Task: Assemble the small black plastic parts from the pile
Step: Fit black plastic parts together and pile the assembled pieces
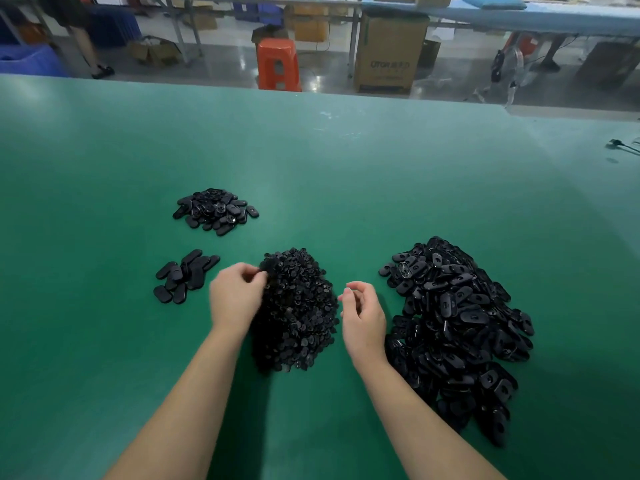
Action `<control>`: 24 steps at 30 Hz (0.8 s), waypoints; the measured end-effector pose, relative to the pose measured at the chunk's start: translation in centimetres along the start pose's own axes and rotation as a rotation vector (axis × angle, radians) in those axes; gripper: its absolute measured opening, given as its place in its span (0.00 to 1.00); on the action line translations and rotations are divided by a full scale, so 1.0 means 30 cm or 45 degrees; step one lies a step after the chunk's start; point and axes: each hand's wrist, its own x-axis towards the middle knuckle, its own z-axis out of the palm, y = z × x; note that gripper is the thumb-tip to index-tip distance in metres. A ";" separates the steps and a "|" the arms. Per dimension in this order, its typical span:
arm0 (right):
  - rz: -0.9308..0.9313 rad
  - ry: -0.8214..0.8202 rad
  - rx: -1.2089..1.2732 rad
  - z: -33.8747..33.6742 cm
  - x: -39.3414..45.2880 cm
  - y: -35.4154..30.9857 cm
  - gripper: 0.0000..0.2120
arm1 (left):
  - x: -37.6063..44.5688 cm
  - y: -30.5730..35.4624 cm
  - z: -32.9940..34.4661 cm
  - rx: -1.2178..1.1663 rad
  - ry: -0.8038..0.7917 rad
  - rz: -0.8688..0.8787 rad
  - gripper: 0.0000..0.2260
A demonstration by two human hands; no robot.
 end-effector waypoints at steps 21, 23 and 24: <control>-0.028 -0.038 -0.059 -0.001 -0.006 -0.008 0.06 | 0.014 -0.187 -0.078 0.634 0.100 0.152 0.14; -0.023 -0.041 -0.065 -0.001 -0.005 -0.008 0.06 | 0.022 -0.192 -0.076 0.667 0.094 0.140 0.15; -0.021 -0.041 -0.066 -0.001 -0.005 -0.008 0.05 | 0.027 -0.195 -0.077 0.678 0.103 0.140 0.15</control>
